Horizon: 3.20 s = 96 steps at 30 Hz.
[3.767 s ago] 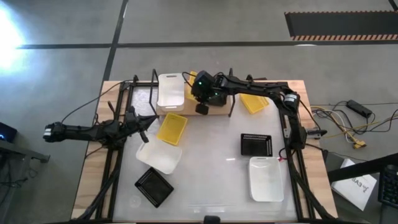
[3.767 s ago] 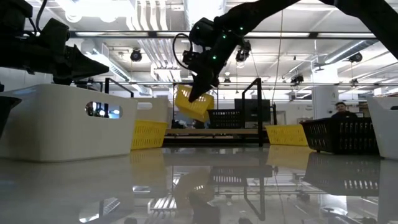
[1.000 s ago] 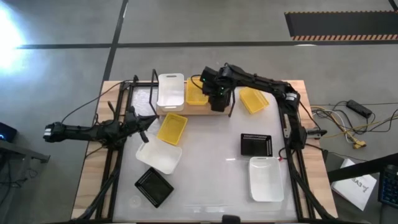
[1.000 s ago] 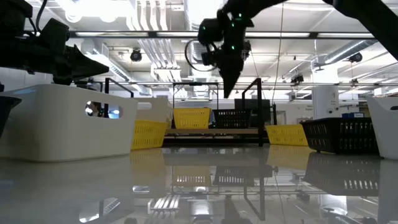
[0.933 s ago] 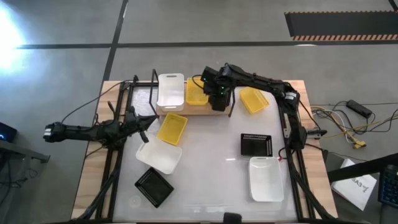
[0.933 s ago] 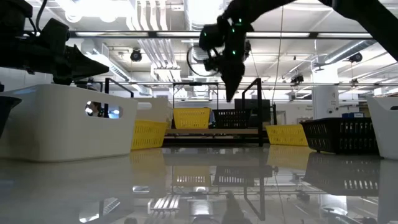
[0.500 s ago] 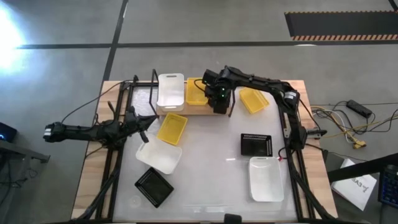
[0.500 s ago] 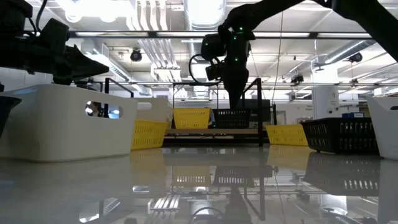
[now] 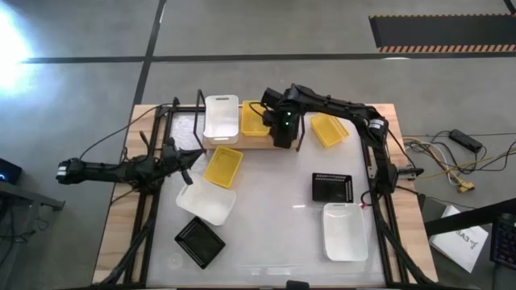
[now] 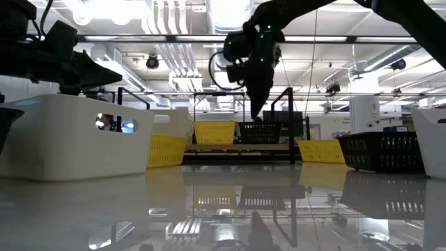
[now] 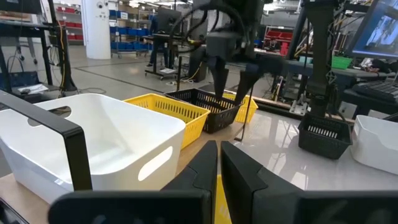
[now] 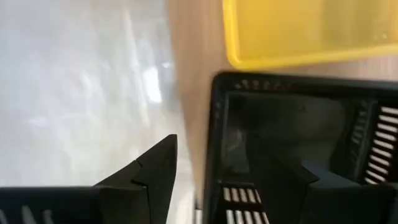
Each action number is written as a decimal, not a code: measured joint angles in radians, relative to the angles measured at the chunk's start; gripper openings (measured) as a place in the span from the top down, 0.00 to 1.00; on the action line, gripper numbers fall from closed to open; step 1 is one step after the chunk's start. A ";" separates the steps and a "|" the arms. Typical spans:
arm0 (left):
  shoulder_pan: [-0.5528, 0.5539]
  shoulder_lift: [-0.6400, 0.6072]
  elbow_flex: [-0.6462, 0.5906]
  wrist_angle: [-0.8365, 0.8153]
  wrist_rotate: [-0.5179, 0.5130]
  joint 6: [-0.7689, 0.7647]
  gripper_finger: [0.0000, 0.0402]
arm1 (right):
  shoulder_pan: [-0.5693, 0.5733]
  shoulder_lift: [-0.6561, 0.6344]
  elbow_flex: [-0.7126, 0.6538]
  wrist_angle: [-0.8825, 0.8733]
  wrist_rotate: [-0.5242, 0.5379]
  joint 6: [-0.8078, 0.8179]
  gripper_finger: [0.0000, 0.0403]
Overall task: Stack baskets on shelf by color
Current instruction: Adjust the black bin on the shelf, then stack the bottom yellow bin on top of the yellow bin on the shelf
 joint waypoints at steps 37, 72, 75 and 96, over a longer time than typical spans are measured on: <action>0.000 0.000 0.000 0.000 0.000 0.000 0.99 | 0.014 0.000 -0.088 0.039 0.217 -0.131 0.97; 0.000 0.000 0.000 0.000 0.000 0.000 0.99 | 0.088 -0.086 0.141 -0.046 0.155 -0.004 0.73; 0.000 0.000 0.000 0.000 0.000 0.000 0.99 | 0.166 -0.149 0.080 -0.034 0.149 0.031 0.76; 0.000 0.000 0.000 0.000 0.000 0.000 0.99 | 0.665 -0.350 -0.469 0.704 0.098 0.238 0.85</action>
